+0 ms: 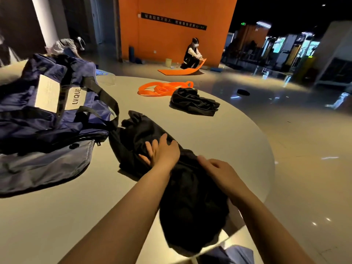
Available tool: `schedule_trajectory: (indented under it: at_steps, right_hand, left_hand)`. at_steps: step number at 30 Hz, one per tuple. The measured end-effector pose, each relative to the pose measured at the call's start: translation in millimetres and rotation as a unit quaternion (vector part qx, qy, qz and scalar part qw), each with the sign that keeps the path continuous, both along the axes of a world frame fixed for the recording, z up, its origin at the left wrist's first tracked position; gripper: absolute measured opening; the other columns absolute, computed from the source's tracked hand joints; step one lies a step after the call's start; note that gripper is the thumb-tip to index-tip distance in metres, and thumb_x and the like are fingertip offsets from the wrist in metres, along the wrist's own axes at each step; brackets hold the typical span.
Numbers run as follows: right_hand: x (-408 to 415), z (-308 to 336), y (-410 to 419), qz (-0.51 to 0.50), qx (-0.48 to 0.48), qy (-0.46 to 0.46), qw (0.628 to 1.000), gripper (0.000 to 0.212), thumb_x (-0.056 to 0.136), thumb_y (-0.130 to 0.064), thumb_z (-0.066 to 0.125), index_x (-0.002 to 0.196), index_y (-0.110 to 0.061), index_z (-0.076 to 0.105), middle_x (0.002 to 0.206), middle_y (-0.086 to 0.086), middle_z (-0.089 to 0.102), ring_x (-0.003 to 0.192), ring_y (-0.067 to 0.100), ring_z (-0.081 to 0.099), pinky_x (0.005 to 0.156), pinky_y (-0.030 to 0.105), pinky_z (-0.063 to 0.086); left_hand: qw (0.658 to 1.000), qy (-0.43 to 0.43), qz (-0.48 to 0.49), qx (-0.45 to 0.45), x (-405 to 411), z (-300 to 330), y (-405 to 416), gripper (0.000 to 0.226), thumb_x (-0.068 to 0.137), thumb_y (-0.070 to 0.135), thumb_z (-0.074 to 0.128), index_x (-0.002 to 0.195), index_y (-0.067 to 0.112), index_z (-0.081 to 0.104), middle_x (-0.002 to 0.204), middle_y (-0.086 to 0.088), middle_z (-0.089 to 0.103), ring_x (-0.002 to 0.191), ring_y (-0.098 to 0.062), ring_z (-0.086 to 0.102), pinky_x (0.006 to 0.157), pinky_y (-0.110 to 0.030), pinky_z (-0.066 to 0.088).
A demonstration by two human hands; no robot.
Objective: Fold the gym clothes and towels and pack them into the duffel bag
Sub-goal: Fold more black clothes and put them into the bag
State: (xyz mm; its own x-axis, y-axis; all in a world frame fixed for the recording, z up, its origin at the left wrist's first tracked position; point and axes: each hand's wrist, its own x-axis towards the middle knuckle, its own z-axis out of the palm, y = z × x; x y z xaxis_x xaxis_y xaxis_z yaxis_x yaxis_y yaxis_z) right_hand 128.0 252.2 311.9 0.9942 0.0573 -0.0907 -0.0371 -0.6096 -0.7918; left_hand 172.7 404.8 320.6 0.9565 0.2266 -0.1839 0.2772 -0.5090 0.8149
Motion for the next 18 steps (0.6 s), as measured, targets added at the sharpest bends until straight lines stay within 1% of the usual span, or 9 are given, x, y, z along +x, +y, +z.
schedule_trajectory:
  at_steps: [2,3,5,7,9,11,14,16,18]
  right_hand:
    - [-7.9,-4.5,-8.1,-0.016,-0.074,-0.063,0.995,0.022,0.087,-0.036,0.061,0.093,-0.017,0.069,0.088,-0.002,0.068,0.086,0.016,0.063,0.076,0.033,0.047]
    - [-8.3,-5.8,-12.5,-0.029,-0.094,-0.079,0.992,0.011,0.084,-0.024,0.062,0.093,-0.021,0.069,0.090,-0.005,0.068,0.087,0.014,0.062,0.076,0.029,0.047]
    - [-7.5,-5.5,-19.3,-0.046,-0.115,-0.093,0.988,0.019,0.082,-0.013,0.058,0.093,-0.025,0.067,0.093,-0.008,0.068,0.089,0.013,0.062,0.073,0.025,0.047]
    - [-3.4,-2.5,-21.3,-0.054,-0.139,-0.102,0.984,0.021,0.082,-0.012,0.058,0.095,-0.025,0.067,0.096,-0.006,0.069,0.091,0.015,0.062,0.075,0.029,0.049]
    - [4.7,-1.1,-23.1,-0.048,-0.190,-0.110,0.974,0.021,0.084,-0.015,0.059,0.101,-0.025,0.067,0.100,-0.004,0.068,0.094,0.020,0.062,0.079,0.033,0.049]
    - [16.6,3.4,-28.9,-0.027,-0.249,-0.099,0.963,0.021,0.085,-0.019,0.060,0.104,-0.026,0.065,0.105,-0.001,0.068,0.096,0.023,0.062,0.082,0.034,0.048]
    - [34.9,22.1,-40.0,0.023,-0.275,-0.017,0.961,0.026,0.086,-0.021,0.062,0.112,-0.023,0.064,0.112,0.002,0.066,0.098,0.022,0.060,0.086,0.034,0.048]
    - [42.5,30.2,-40.3,0.028,-0.289,0.025,0.956,0.022,0.090,-0.023,0.058,0.110,-0.017,0.064,0.109,0.005,0.065,0.094,0.022,0.059,0.082,0.032,0.048]
    - [44.5,26.1,-33.4,-0.005,-0.321,0.001,0.947,0.015,0.093,-0.024,0.053,0.100,-0.016,0.062,0.099,0.005,0.064,0.088,0.023,0.057,0.072,0.030,0.046]
  left_hand:
    - [0.997,-0.017,-0.063,-0.030,-17.5,1.0,1.5,0.050,0.102,0.035,0.035,0.150,0.032,0.023,0.160,-0.002,0.014,0.148,-0.021,-0.008,0.117,-0.050,-0.010]
    - [0.993,-0.022,-0.112,-0.002,-27.9,0.1,7.7,0.050,0.102,0.036,0.036,0.150,0.032,0.023,0.159,-0.004,0.017,0.148,-0.023,-0.002,0.118,-0.051,-0.002]
    - [0.972,-0.048,-0.201,0.110,-46.3,-6.3,28.0,0.054,0.101,0.038,0.039,0.151,0.031,0.020,0.155,-0.003,0.027,0.146,-0.023,0.014,0.118,-0.047,0.017]
    - [0.944,-0.099,-0.227,0.216,-59.7,-12.3,48.5,0.058,0.099,0.043,0.042,0.151,0.031,0.021,0.150,0.003,0.036,0.141,-0.017,0.027,0.114,-0.041,0.028]
    - [0.922,-0.160,-0.220,0.275,-71.5,-16.7,63.8,0.059,0.096,0.048,0.045,0.149,0.032,0.026,0.143,0.008,0.045,0.133,-0.013,0.037,0.110,-0.037,0.034]
    - [0.904,-0.220,-0.224,0.291,-79.0,-18.4,77.2,0.058,0.091,0.059,0.043,0.142,0.032,0.042,0.129,0.011,0.057,0.121,-0.011,0.049,0.100,-0.032,0.042]
    - [0.885,-0.308,-0.234,0.258,-71.9,-14.7,97.8,0.057,0.083,0.062,0.035,0.112,0.028,0.068,0.094,0.011,0.069,0.087,-0.010,0.059,0.075,-0.027,0.047]
    - [0.860,-0.374,-0.211,0.275,-52.7,-8.0,108.6,0.043,0.086,0.054,0.041,0.093,0.025,0.073,0.072,0.009,0.065,0.068,-0.011,0.055,0.064,-0.029,0.043]
    - [0.837,-0.412,-0.184,0.309,-33.2,0.4,112.2,0.037,0.087,0.048,0.044,0.084,0.022,0.071,0.065,0.006,0.061,0.062,-0.015,0.054,0.062,-0.032,0.039]
